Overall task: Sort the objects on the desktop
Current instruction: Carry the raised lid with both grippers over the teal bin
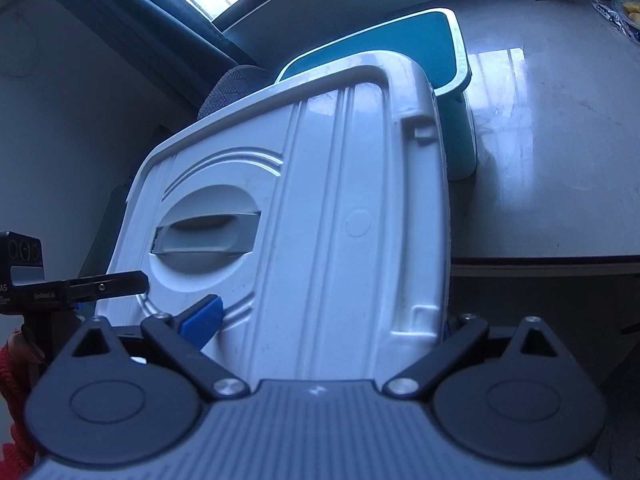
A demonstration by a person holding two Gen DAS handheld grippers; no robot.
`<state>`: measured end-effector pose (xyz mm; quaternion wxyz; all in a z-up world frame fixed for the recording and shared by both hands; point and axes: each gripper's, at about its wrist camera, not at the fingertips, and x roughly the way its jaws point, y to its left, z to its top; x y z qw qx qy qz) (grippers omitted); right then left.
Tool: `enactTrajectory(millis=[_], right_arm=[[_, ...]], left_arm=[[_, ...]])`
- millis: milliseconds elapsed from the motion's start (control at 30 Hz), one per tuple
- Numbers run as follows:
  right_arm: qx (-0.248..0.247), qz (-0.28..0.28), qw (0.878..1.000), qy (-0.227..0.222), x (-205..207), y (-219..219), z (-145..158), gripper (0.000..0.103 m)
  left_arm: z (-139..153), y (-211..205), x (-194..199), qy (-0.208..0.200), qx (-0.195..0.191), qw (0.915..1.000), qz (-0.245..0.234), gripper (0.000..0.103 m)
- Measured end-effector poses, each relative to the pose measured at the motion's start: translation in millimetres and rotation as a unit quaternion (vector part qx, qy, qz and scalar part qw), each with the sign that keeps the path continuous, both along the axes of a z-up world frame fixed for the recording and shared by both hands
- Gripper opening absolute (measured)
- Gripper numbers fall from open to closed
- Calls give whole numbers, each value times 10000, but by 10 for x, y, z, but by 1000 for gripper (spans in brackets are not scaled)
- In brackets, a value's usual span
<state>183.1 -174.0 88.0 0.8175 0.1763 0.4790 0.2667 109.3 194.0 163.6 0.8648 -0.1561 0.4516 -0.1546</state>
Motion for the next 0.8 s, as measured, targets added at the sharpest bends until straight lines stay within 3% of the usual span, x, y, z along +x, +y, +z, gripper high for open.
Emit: enactTrajectory(millis=[367, 800], right_arm=[[-56, 60, 10000, 7, 273, -129, 143, 99], [-98, -144, 9998, 12, 846, -73, 183, 99]], left_arm=[[68, -84, 559, 48, -63, 9999, 69, 103], [34, -59, 1496, 93, -134, 9998, -109, 103]])
